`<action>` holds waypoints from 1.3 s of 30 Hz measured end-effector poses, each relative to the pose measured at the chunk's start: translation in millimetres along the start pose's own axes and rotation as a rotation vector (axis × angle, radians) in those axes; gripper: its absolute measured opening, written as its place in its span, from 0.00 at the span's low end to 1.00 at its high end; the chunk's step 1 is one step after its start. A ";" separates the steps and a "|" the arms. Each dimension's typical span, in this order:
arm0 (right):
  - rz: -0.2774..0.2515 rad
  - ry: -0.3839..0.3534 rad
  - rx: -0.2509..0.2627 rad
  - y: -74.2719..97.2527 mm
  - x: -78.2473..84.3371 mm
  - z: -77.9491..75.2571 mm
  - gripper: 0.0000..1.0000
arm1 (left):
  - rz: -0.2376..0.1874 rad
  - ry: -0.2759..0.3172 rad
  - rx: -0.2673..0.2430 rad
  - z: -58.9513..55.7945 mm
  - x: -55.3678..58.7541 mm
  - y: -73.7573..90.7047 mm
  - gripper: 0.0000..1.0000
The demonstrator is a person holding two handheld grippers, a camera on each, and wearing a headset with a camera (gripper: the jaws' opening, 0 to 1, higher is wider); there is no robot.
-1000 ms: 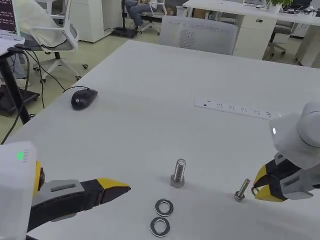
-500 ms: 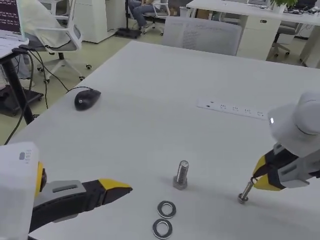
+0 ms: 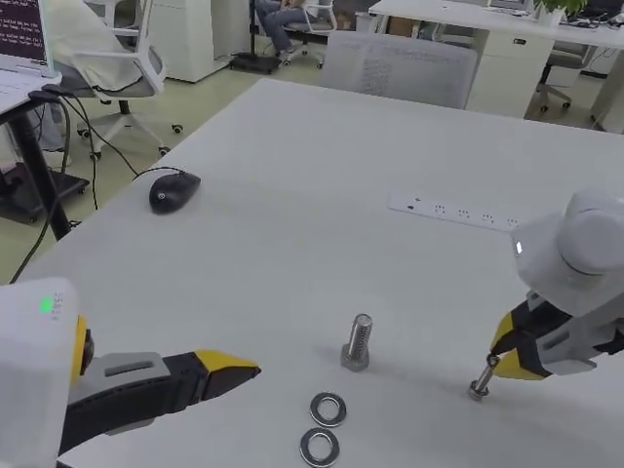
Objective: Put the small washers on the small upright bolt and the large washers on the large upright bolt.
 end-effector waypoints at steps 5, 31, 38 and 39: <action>0.013 0.009 -0.011 -8.6 3.5 -0.2 0.12 | 0.001 0.002 -0.001 -0.2 0.2 0.3 0.66; -0.001 -0.008 -0.024 -28.9 22.8 0.3 0.17 | 0.014 0.012 -0.003 2.3 2.6 -1.0 0.66; -0.020 -0.018 0.011 -11.8 19.7 3.6 0.17 | 0.018 0.009 -0.003 1.2 2.6 -0.1 0.66; -0.020 -0.018 0.015 -9.1 19.0 4.9 0.17 | 0.017 0.008 -0.004 0.9 2.4 0.3 0.66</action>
Point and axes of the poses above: the centre of the closed fingertips' face, and the gripper's own axes: y roughly backward along the fingers, z roughly to its left, x roughly out of its underside, the point moved 9 cm from there along y, roughly backward along the fingers, and after that the axes turned 14 degrees about -z, right-handed, at the moved point
